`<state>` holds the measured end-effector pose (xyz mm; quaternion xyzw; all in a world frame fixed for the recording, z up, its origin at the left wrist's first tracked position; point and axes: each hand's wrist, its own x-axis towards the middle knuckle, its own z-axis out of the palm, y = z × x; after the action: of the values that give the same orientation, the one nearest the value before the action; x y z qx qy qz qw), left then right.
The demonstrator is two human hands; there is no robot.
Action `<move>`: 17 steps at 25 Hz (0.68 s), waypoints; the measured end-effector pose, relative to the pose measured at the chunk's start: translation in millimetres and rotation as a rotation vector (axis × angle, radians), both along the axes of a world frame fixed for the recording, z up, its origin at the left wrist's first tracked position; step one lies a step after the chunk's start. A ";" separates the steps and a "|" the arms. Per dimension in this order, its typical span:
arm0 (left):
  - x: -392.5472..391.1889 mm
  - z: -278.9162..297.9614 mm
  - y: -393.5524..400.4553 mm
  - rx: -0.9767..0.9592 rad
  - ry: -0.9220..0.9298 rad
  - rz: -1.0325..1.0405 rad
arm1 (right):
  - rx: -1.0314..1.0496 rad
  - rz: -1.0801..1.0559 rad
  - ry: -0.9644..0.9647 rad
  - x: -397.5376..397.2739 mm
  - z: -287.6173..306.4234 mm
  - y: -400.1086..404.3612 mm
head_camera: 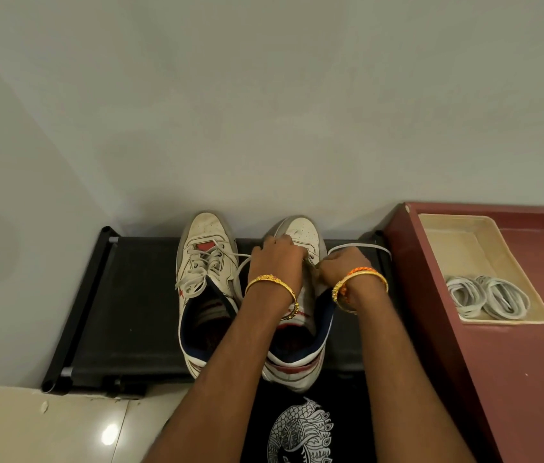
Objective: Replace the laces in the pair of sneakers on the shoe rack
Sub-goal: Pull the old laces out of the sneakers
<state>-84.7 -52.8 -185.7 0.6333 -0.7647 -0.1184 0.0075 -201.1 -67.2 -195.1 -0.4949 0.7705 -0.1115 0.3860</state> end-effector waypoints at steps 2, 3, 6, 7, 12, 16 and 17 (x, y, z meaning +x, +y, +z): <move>-0.6 -2.7 0.8 0.055 -0.045 -0.030 | 0.046 -0.032 -0.130 -13.5 5.9 0.2; -1.3 -3.4 1.1 0.061 -0.040 -0.030 | 0.061 -0.059 -0.195 -17.5 10.3 1.5; -4.7 -6.4 1.0 0.030 -0.043 -0.019 | 0.082 -0.092 -0.289 -22.0 15.0 3.6; -5.5 -8.1 1.3 0.037 -0.060 -0.025 | 0.088 -0.068 -0.279 -21.8 15.1 3.9; -5.3 -13.0 1.5 0.095 -0.004 0.008 | 0.093 -0.145 -0.321 -23.8 10.9 -0.4; 6.3 -16.3 -6.3 -0.010 0.616 0.438 | 0.105 -0.165 -0.334 -24.6 6.2 -2.7; 10.7 -18.0 -10.5 0.032 0.895 0.651 | 0.107 -0.159 -0.324 -24.8 6.3 -2.8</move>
<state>-74.0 -63.3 -203.7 0.7250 -0.4495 -0.3793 0.3583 -225.9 -70.0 -188.8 -0.3865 0.7398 -0.1787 0.5210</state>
